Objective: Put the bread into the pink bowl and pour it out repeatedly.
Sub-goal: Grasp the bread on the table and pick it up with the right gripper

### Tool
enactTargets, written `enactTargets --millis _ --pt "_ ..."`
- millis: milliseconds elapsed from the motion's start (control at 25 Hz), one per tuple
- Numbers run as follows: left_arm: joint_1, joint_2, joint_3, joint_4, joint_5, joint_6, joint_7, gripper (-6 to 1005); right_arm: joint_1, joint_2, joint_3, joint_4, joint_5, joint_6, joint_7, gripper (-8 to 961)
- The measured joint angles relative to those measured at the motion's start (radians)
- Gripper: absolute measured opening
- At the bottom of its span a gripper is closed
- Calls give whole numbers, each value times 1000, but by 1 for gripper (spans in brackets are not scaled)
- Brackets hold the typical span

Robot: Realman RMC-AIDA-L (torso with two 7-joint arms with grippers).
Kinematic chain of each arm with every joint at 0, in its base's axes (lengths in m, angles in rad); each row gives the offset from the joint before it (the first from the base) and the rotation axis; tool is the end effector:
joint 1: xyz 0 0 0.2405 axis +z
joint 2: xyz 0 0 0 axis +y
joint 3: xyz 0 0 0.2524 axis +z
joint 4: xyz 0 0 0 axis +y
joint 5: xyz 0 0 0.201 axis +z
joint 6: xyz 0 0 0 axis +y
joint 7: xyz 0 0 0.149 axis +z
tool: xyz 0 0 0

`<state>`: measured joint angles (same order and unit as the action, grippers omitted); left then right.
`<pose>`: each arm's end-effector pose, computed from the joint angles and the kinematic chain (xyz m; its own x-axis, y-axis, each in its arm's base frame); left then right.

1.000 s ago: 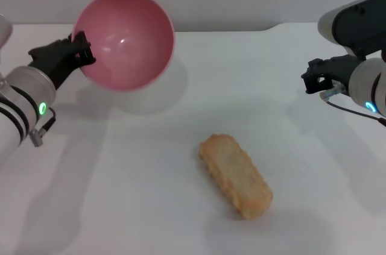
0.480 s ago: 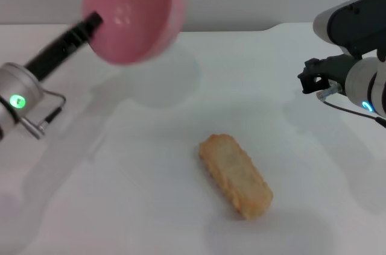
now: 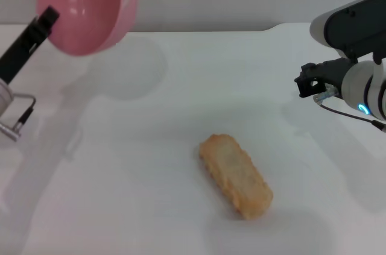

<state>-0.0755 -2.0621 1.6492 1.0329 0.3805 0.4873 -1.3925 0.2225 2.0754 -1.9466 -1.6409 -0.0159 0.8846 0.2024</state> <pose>-0.2751 0.3376 0.0225 0.0484 0.2540 0.9660 0.9915 -0.1291 -0.0157 0.1821 0.3306 -0.0229 0.7777 -0.5753 -0.2533 -0.5113 -0.3445 -0.7874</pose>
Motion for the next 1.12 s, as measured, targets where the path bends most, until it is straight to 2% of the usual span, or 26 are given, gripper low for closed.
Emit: enactTargets --millis 280,480,800,880,1000,1040,1120 --pt "-22 -6 -18 -80 -39 -97 67 49 8 -1 -1 8 2 -1 0 -2" --pt "-27 9 13 -25 13 -203 82 49 12 -2 -2 9 2 0 -1 -2" --pt "-2 16 155 228 197 -485 85 49 14 -3 -1 10 6 6 -11 -1" --pt "3 27 199 304 226 -581 94 49 14 -3 -1 11 10 6 -13 -1" --pt "4 57 271 410 210 -752 165 49 14 -3 0 13 16 7 -21 -1" --pt "4 57 271 410 210 -752 165 49 14 -3 0 13 17 7 -22 -1" --pt "-3 68 301 484 118 -897 304 49 14 -3 0 13 17 7 -23 -1"
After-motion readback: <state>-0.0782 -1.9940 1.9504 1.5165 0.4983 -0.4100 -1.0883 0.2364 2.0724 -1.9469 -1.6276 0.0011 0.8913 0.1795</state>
